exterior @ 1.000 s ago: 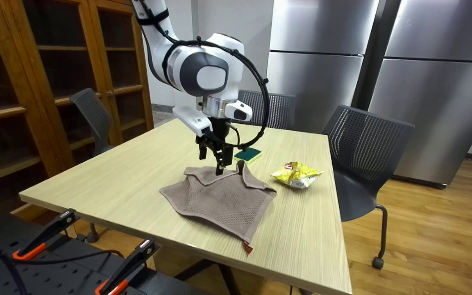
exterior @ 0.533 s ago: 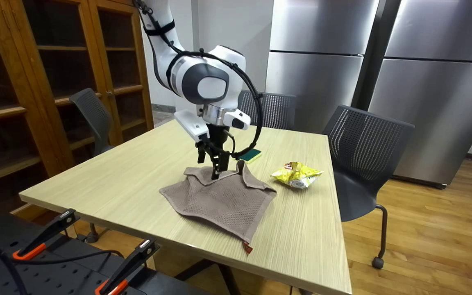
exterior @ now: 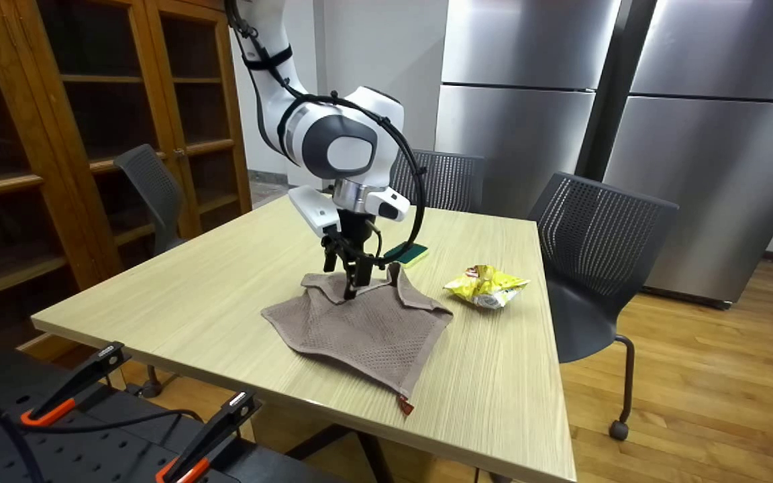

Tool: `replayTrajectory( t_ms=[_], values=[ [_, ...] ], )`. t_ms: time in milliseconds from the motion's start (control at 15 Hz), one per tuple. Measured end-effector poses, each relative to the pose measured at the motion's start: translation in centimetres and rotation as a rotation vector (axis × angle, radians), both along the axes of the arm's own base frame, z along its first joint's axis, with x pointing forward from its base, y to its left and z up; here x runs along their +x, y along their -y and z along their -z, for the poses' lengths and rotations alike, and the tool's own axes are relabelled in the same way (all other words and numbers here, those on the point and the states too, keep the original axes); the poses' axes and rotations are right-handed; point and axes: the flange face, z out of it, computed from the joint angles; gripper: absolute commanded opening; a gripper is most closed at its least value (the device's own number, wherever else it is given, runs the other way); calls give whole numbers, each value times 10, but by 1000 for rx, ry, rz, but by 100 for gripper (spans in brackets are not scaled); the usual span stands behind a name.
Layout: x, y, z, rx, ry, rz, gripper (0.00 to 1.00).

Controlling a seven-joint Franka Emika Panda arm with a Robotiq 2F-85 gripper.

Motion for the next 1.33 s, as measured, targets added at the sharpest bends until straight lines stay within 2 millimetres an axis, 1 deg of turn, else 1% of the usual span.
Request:
replayTrajectory(
  t_ms=[400, 467, 533, 867, 1067, 1133, 1200, 1267, 1333],
  values=[
    [2, 0, 5, 5, -12, 12, 100],
    [2, 0, 5, 5, -13, 13, 89],
    [3, 0, 6, 6, -14, 14, 74],
    [6, 0, 8, 8, -18, 21, 34],
    [8, 1, 7, 9, -18, 25, 12],
    [8, 1, 7, 10, -18, 26, 3],
    [9, 1, 6, 10, -17, 26, 10],
    [9, 1, 6, 10, -17, 25, 27],
    [10, 1, 6, 10, -16, 26, 36]
  ],
)
